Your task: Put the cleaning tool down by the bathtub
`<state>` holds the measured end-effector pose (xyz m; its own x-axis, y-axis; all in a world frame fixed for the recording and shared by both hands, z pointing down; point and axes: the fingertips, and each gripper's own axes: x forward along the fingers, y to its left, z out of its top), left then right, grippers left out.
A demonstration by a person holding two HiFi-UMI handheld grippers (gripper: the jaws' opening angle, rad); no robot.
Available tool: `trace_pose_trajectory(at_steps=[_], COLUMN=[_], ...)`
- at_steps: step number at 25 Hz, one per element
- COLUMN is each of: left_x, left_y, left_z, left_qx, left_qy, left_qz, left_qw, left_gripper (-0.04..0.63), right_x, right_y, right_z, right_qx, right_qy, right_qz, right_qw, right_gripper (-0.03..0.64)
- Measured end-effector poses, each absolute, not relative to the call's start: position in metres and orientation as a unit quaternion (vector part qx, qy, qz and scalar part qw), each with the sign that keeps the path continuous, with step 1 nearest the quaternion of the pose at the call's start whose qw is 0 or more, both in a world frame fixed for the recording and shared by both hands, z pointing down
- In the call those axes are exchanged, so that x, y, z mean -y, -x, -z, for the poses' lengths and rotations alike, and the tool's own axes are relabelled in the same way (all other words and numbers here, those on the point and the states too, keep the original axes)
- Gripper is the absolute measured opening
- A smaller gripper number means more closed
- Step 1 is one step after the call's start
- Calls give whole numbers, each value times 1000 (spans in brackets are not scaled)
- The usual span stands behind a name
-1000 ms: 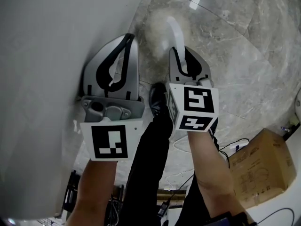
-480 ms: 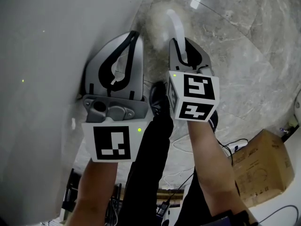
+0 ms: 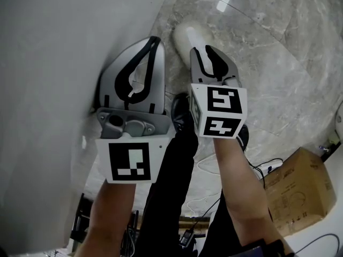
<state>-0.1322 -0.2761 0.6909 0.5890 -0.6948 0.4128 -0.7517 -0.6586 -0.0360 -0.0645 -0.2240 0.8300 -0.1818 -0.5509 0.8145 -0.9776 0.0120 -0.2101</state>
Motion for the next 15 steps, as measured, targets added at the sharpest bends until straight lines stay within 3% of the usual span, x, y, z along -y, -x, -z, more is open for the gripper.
trace_pose_trajectory(at_steps=[15], left_x=[268], left_y=[113], left_z=[-616], left_qx=[437], left_qy=[-880], left_qz=[-171], left_qw=[78], left_gripper=[15], right_x=[225], right_y=[47], right_z=[-721], right_qx=[694], right_qy=[-576], right_qz=[-350], right_qw=[254], right_gripper=[100])
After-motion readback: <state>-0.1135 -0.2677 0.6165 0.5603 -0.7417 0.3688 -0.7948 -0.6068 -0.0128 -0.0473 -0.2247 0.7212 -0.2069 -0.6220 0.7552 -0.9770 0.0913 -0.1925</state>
